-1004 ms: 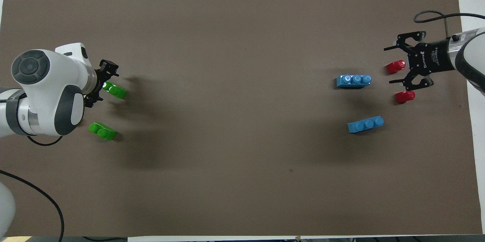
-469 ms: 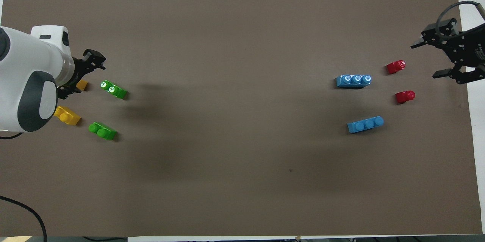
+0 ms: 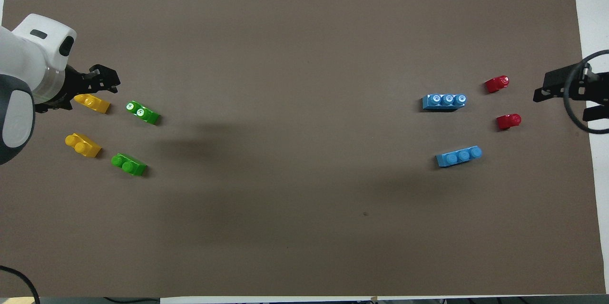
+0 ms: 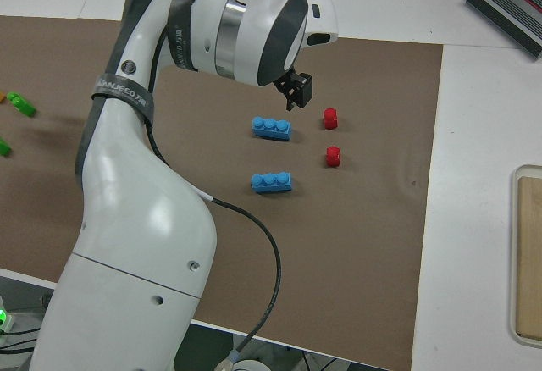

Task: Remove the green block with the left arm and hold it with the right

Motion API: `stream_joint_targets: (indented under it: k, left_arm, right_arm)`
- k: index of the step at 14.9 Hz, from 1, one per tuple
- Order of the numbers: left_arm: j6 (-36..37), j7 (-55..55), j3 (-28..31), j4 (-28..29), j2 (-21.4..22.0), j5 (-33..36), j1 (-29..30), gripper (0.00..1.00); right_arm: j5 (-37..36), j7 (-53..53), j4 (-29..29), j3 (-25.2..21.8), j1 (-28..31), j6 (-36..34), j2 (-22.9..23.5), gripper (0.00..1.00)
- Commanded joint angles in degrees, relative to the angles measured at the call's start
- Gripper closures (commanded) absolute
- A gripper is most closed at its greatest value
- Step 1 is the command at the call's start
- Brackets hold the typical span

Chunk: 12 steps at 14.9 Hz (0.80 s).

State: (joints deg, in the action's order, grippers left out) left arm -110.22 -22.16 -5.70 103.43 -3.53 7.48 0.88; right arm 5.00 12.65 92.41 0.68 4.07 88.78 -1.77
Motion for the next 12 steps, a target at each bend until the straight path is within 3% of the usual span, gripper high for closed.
stream_joint_targets:
  k: [1, 6, 9, 12]
  left_arm:
    - [4.6, 9.0, 0.3, 1.1, 5.0, -1.9, -0.2, 0.0]
    - [11.5, 20.5, 0.7, 1.9, 9.8, -6.0, 0.9, 0.0]
    - [12.0, 20.7, 0.8, 4.9, 13.6, -6.0, 0.8, 0.0]
    - [12.0, 20.6, 0.9, 5.7, 14.4, -6.0, 0.4, 0.0]
  right_arm:
    - [-2.4, -7.7, 0.9, 0.1, -1.3, -2.0, -3.0, 0.0]
    - [-2.5, -11.0, 1.5, 0.5, -1.3, -1.7, -3.2, 0.0]
    - [-2.5, -11.2, 1.8, 0.5, -1.3, -1.6, -3.2, 0.0]
    - [-3.9, -11.3, 2.2, 0.5, -1.3, -1.4, -3.2, 0.0]
